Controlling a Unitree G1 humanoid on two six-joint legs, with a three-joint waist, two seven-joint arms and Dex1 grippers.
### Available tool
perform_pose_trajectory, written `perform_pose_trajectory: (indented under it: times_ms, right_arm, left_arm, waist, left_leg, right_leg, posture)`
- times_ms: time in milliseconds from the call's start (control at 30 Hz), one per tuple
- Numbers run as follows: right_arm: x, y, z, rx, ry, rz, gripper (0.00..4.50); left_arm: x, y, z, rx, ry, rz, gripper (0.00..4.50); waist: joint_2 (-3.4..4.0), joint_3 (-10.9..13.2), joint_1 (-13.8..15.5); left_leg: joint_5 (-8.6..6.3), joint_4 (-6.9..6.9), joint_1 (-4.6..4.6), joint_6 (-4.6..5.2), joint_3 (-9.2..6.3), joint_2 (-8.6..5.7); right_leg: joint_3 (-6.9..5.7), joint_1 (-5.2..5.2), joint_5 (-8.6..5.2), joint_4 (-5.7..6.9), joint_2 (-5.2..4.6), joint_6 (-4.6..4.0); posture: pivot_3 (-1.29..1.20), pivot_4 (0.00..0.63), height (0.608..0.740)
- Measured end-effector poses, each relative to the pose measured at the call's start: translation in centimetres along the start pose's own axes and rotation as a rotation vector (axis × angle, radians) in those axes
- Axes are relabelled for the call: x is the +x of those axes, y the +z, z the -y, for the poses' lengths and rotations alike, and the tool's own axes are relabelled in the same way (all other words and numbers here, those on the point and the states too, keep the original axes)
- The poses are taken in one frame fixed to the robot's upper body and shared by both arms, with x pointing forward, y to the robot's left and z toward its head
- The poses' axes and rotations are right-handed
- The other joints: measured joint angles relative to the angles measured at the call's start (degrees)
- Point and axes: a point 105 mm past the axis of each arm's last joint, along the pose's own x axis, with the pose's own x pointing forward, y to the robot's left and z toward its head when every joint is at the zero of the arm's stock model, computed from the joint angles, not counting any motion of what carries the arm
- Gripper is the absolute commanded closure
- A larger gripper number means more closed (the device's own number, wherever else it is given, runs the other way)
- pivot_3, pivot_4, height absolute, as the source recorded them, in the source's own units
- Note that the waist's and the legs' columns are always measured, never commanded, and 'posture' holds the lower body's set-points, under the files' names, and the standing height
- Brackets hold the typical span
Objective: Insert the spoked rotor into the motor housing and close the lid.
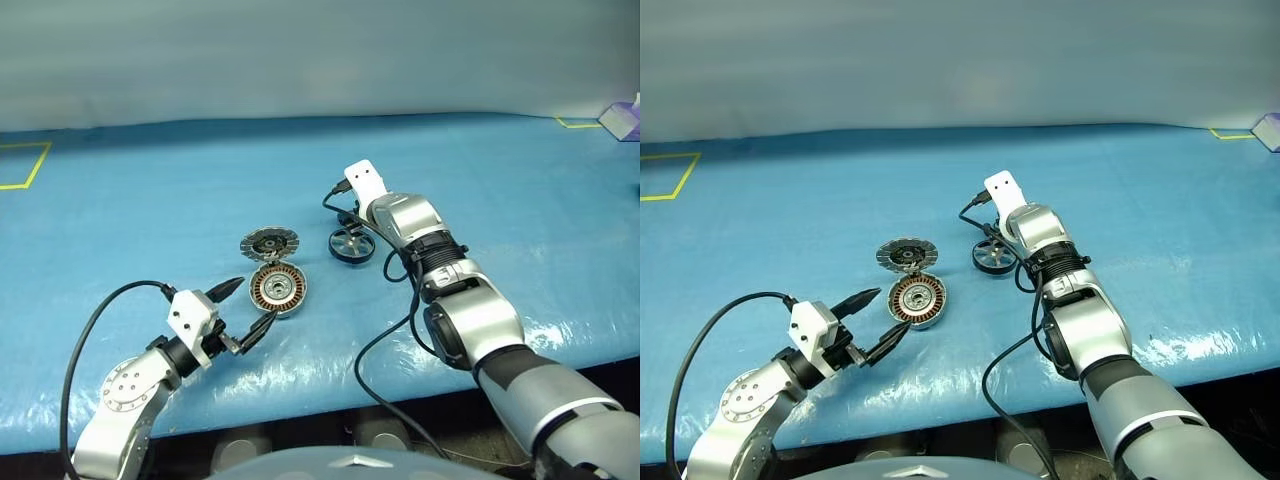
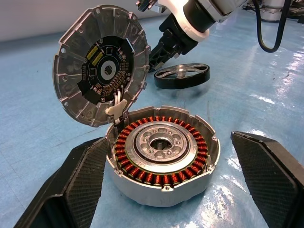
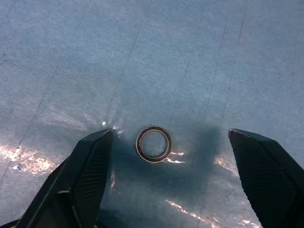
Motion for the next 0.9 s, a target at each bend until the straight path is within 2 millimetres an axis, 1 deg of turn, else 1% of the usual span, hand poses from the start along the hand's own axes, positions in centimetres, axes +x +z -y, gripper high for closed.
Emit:
perform_pose_trajectory:
  times_ms: [267,600,833,900]
  right_arm:
    - [0.19,0.0,-0.62,0.024,0.019,-0.005,3.7]
    - [0.16,-0.01,-0.47,0.045,0.02,-0.003,3.7]
    - [0.1,-0.16,-0.26,0.175,0.033,0.002,3.7]
    - [0.1,-0.2,-0.16,0.186,0.027,0.001,4.08]
  left_arm:
    - [-0.2,-0.19,0.07,0.001,0.006,0.0,0.0]
    - [-0.13,-0.06,0.01,0.006,0.005,0.003,0.0]
    - [0.09,0.23,-0.12,0.016,-0.001,0.01,0.0]
    - [0.09,0.23,-0.13,0.016,-0.001,0.009,0.0]
  waist:
    - [0.01,0.0,0.01]
    - [0.02,-0.01,-0.13]
    - [0.02,-0.01,-0.26]
    - [0.02,-0.01,-0.28]
  left_leg:
    - [0.0,-0.01,-0.02,0.0,-0.01,-0.01]
    - [0.0,-0.05,-0.02,0.0,-0.02,-0.01]
    - [0.0,-0.07,-0.02,0.0,-0.02,0.0]
    - [0.0,-0.07,-0.02,0.0,-0.02,-0.01]
  right_leg:
    - [0.0,-0.01,0.03,0.0,0.0,-0.05]
    - [0.0,-0.03,0.02,0.0,0.0,-0.06]
    - [0.0,-0.03,0.05,0.0,0.0,-0.1]
    - [0.0,-0.03,0.05,0.0,0.0,-0.1]
  posture:
    - [0.0,0.15,0.74]
    - [0.0,0.15,0.74]
    - [0.0,0.15,0.74]
    - [0.0,0.15,0.74]
